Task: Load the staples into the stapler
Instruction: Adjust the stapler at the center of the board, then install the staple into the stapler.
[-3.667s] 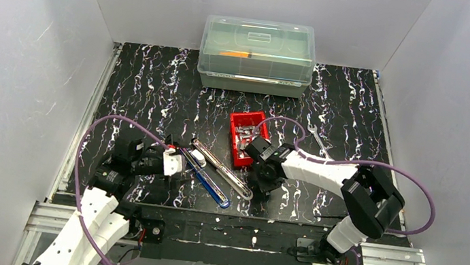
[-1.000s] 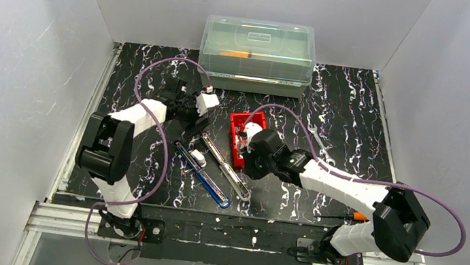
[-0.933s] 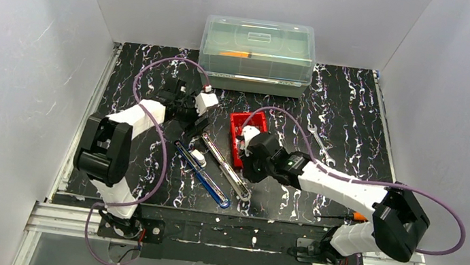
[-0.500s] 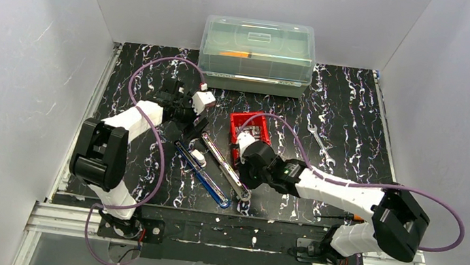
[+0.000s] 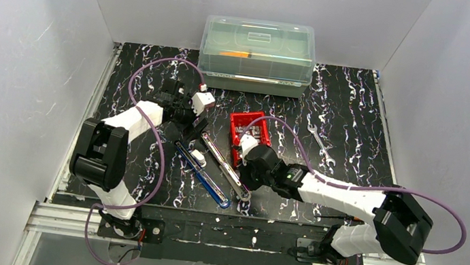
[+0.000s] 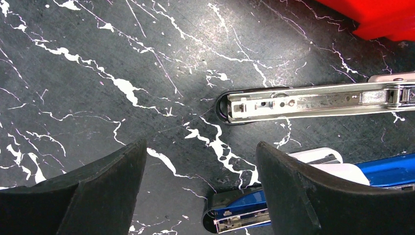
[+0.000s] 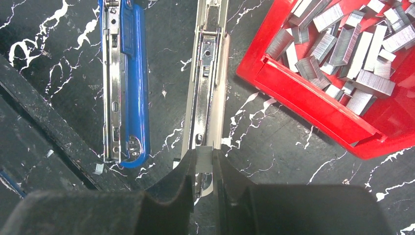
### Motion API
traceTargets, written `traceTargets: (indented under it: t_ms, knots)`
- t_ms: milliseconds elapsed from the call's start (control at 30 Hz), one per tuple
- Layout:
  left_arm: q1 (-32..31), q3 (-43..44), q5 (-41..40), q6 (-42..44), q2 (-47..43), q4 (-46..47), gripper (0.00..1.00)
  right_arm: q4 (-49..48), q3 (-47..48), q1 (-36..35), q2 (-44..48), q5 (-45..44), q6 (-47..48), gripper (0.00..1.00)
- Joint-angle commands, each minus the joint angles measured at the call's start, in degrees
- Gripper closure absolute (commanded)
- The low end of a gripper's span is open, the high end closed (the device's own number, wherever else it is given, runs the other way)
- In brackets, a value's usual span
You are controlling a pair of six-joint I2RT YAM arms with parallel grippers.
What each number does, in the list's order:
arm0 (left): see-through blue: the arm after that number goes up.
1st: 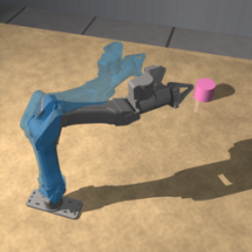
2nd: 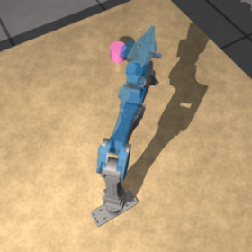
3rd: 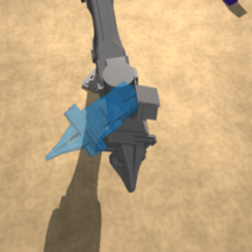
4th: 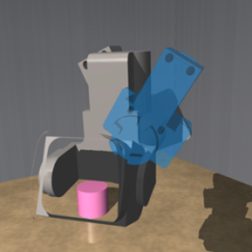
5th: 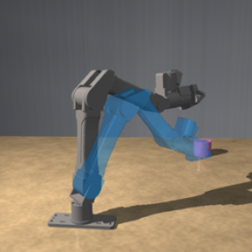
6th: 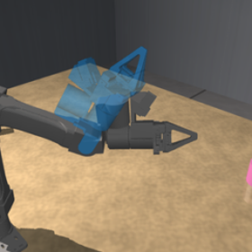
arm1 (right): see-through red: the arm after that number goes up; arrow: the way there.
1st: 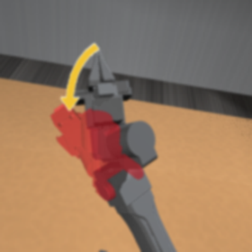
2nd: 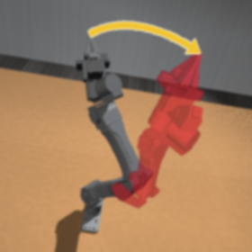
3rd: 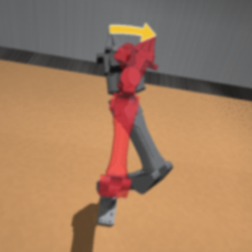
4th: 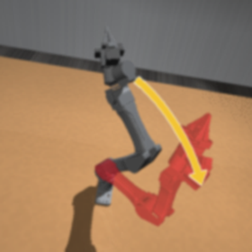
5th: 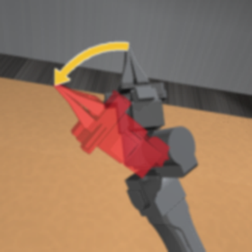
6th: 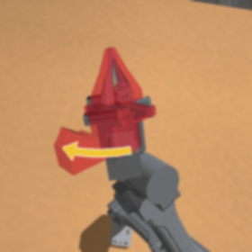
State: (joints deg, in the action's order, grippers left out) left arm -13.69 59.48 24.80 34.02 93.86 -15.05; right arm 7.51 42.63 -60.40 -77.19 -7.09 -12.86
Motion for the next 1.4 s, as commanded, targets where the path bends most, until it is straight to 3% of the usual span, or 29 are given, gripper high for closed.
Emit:
traceTargets:
  t_ms: [0,1367]
  knots:
    - [-0.06,-1.01,0.25,-0.42,-2.69,-1.80,0.19,-3.48,-0.08,-0.24,0.72,0.53,-0.14,0.82]
    - [-0.08,-0.50,0.25,-0.88,-3.33,-3.05,0.20,-6.86,-1.36,-0.24,-2.44,2.70,-0.67,0.84]
